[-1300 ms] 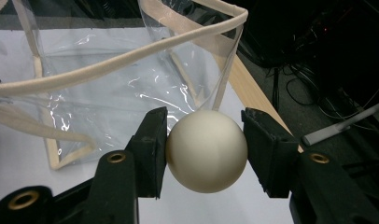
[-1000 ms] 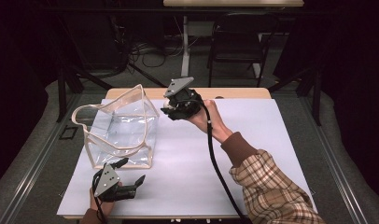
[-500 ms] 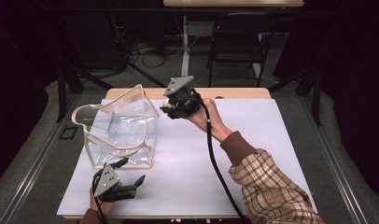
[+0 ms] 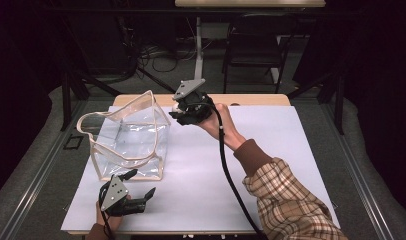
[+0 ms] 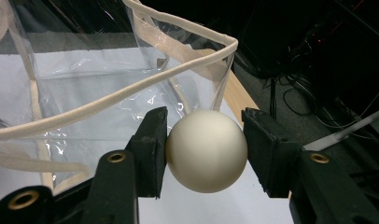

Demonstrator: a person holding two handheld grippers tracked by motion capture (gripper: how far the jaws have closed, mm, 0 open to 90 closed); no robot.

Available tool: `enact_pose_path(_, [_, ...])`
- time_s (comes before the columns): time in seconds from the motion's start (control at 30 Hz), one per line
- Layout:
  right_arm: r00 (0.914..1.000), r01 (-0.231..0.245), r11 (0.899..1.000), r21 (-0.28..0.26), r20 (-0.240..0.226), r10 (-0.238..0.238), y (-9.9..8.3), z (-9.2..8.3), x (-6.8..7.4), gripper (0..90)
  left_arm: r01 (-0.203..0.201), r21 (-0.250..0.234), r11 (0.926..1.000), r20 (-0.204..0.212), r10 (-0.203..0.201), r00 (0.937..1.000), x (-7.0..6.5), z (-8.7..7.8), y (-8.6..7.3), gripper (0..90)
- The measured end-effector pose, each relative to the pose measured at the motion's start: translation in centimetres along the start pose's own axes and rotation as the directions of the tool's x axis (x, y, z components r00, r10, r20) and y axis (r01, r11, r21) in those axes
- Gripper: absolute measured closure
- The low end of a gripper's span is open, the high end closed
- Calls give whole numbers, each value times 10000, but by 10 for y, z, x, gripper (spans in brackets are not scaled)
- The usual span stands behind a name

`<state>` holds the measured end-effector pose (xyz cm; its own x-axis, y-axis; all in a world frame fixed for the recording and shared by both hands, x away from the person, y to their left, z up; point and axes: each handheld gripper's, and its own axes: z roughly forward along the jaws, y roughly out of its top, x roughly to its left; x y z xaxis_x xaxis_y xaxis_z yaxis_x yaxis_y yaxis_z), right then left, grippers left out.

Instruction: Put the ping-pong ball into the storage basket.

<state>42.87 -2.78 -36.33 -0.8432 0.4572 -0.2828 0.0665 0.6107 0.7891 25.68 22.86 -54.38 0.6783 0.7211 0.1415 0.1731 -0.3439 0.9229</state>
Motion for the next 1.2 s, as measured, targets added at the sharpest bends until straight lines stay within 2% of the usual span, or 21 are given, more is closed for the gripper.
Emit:
enact_pose_path(0.37, [9997,228,9997,-31,-130,-228,4,2,2,511,-6,-12,10000,3,6,10000,0,0,0,159])
enact_pose_path(0.6, [9998,138,9998,-167,-140,-140,7,3,3,511,-5,5,10000,3,5,10000,0,0,0,159])
enact_pose_path(0.83, [9991,223,9996,-188,-347,-230,12,5,4,511,-9,2,10000,5,9,10000,0,0,0,159])
enact_pose_path(1.2, [9991,297,9993,-240,-301,-304,22,9,5,511,22,-29,10000,-21,-22,10000,0,0,0,159])
